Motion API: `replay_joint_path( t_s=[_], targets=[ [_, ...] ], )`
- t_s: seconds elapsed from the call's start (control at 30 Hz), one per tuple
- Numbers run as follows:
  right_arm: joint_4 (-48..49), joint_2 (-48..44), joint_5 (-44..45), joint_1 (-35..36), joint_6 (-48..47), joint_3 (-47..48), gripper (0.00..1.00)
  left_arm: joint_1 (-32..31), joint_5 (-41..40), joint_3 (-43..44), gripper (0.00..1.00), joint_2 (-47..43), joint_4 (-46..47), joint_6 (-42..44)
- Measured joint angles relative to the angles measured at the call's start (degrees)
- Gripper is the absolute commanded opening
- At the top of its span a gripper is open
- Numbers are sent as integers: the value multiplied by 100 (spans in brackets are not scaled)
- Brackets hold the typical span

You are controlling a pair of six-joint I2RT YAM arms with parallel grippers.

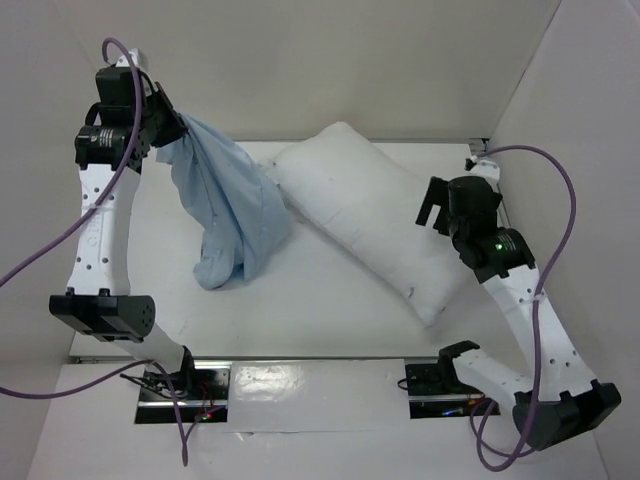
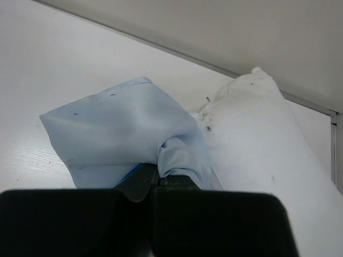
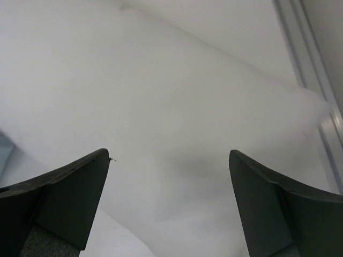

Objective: Put the pillow into the pillowcase

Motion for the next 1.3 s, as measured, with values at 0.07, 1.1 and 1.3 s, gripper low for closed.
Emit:
replay_joint_path(
  t_s=[0.07,1.1,1.3],
  targets=[
    [127,151,-262,256,-175,262,100,46,85,-13,0,-4,20,0],
    [682,4100,1047,588,284,1749,95,-295,1746,-837,42,142,79,695],
    [1075,3681,-133,1598,-107,1746,100,-1342,1812,46,90,1467,-535,1156]
  ],
)
